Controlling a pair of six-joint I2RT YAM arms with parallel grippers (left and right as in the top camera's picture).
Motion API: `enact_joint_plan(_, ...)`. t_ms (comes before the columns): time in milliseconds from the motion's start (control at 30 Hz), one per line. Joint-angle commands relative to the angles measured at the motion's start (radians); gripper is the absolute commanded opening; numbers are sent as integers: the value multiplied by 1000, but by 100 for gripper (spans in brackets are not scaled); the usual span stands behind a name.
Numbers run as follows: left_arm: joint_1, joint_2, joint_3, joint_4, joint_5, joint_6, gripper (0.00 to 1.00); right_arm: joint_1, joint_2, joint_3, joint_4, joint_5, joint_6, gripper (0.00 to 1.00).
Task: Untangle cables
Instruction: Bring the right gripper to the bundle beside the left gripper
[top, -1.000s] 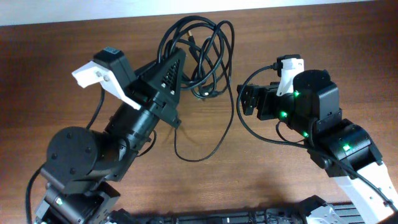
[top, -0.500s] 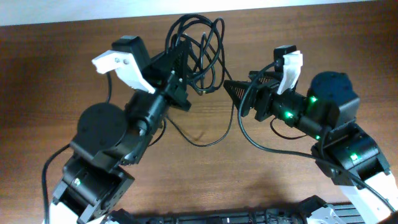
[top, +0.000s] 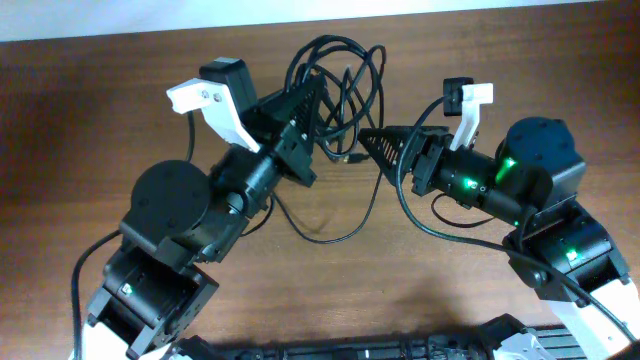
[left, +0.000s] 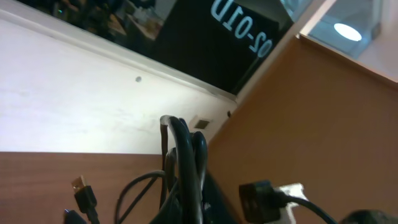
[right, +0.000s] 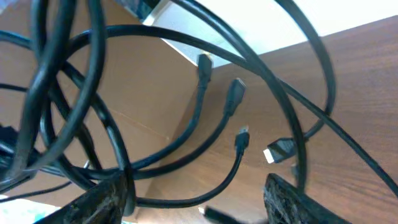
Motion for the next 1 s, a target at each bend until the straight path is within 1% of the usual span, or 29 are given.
enact_joint_plan(0, 0, 18, 18, 23, 67, -29, 0, -2, -5, -1, 24, -63, 13, 63)
enact_joint_plan(100, 0, 37, 18, 42, 78, -29, 0, -2, -5, -1, 24, -72, 13, 54)
enact_joint_plan(200, 0, 39, 18, 47, 91, -29, 0, -2, -4, -1, 24, -72, 12, 52)
enact_joint_plan(267, 0, 39, 18, 48, 115, -29, 0, -2, -4, -1, 24, -72, 9, 45)
enact_joint_plan(300, 0, 39, 18, 48, 134, -30, 0, -2, -4, -1, 24, -73, 9, 40)
enact_joint_plan(333, 0, 39, 18, 48, 151, -30, 0, -2, -4, -1, 23, -73, 9, 37)
enact_joint_plan(433, 0, 39, 18, 45, 167, -25, 0, -2, -4, -1, 23, -73, 2, 36)
enact_joint_plan(500, 0, 39, 18, 44, 167, 23, 0, -2, -4, -1, 15, -73, -46, 36)
enact_joint_plan(567, 0, 39, 18, 44, 173, 24, 0, -2, -4, -1, 13, -72, -48, 37)
enact_joint_plan(600, 0, 39, 18, 48, 174, 24, 0, -2, -4, -1, 14, -72, -48, 35)
enact_joint_plan(667, 0, 39, 18, 56, 174, 24, 0, -2, -3, -1, 13, -72, -48, 25)
enact_joint_plan(700, 0, 39, 18, 61, 174, 24, 0, -2, -3, -1, 13, -72, -48, 13)
enact_joint_plan(733, 0, 39, 18, 68, 174, 24, 0, -2, -3, -1, 13, -72, -48, 4)
enact_joint_plan(967, 1, 39, 18, 108, 159, 26, 0, -2, -3, -1, -6, -61, -97, 4)
